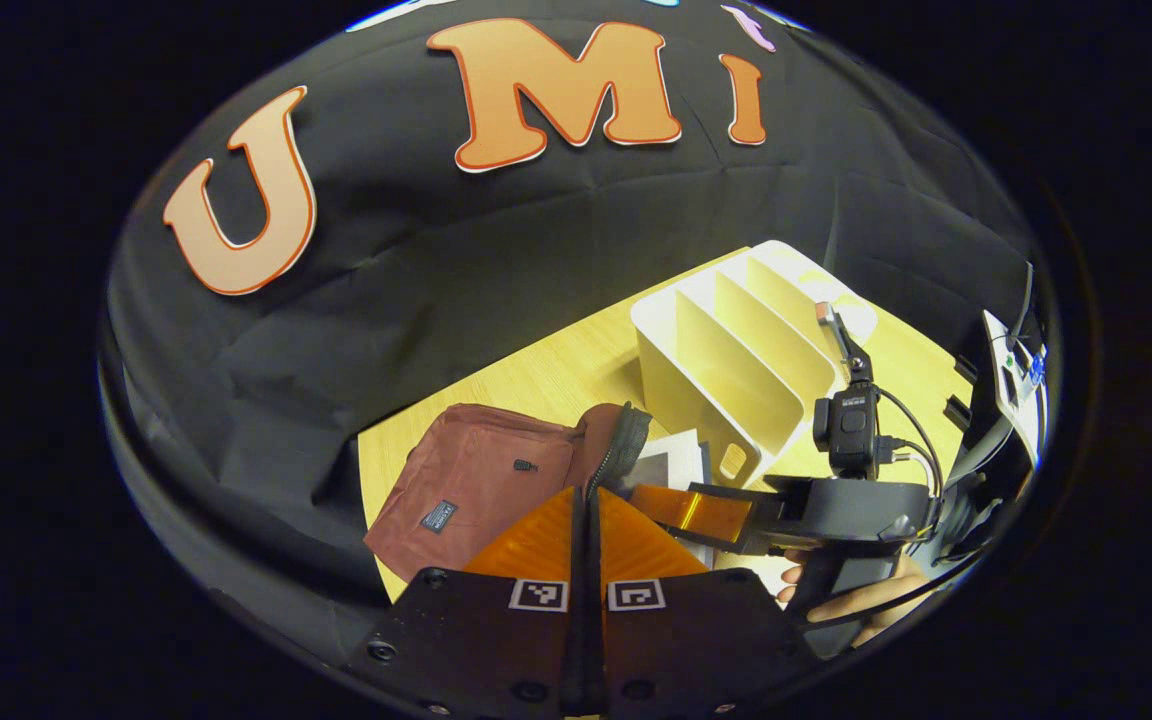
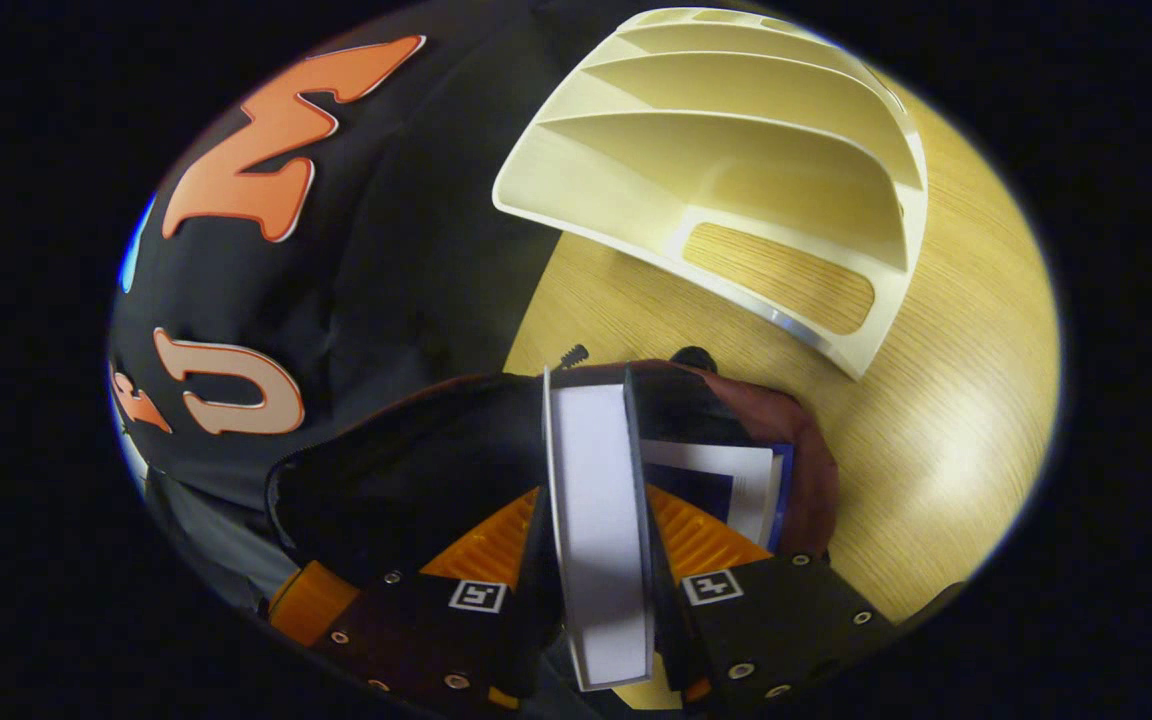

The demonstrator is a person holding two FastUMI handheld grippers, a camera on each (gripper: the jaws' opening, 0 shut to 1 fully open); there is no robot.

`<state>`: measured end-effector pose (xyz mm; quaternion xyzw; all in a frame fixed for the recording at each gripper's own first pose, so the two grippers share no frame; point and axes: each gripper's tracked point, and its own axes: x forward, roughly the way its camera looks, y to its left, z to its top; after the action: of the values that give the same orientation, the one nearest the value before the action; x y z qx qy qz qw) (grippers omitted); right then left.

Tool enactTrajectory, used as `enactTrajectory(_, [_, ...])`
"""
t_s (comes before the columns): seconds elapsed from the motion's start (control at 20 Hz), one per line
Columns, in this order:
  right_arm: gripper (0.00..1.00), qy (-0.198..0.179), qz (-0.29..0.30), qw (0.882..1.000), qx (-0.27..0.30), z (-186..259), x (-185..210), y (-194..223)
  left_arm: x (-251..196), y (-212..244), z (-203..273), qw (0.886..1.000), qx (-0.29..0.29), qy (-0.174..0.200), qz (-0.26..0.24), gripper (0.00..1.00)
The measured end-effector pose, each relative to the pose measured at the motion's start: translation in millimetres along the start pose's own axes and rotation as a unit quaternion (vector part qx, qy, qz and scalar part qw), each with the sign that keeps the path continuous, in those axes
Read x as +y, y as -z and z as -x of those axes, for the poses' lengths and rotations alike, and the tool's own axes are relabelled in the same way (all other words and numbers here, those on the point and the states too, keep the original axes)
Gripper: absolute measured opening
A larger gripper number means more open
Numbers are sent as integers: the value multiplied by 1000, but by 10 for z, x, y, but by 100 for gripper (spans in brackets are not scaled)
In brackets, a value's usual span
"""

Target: Open the schoolbag, grab two books from the bookshelf and put them into the schoolbag.

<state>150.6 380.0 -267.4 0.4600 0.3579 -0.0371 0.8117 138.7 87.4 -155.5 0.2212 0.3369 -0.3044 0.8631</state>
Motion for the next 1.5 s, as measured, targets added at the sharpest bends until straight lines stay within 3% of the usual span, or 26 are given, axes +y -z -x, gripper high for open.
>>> enactTrajectory(0.05, [61,22,18,1000,7,27,-92,31,13,17,-26,1000,1,-2,1,0])
enactTrajectory(0.1, [50,36,25,999,14,31,-156,49,20,16,-39,1000,2,-3,3,1])
enactTrajectory(0.15, [86,49,26,998,20,34,-198,66,15,21,-35,1000,2,-1,8,1])
enactTrajectory(0.25, [98,71,34,996,30,85,-257,67,11,34,-18,1000,2,3,18,0])
enactTrajectory(0.4, [98,92,46,994,32,254,-399,-5,41,69,-32,1000,4,0,28,1])
enactTrajectory(0.75, [98,94,60,994,17,687,-638,-375,-151,216,-33,998,8,14,55,1])
enactTrajectory(1.2, [98,115,142,983,5,1372,-1080,-1028,-553,392,-101,995,19,-6,94,8])
enactTrajectory(1.25, [98,117,151,982,11,1414,-1127,-1053,-623,416,-121,994,20,-3,105,26])
enactTrajectory(1.3, [98,117,158,980,17,1451,-1173,-1089,-684,455,-133,993,21,1,115,28])
enactTrajectory(1.5, [98,126,187,974,32,1532,-1432,-1280,-895,571,-209,990,40,-15,137,86])
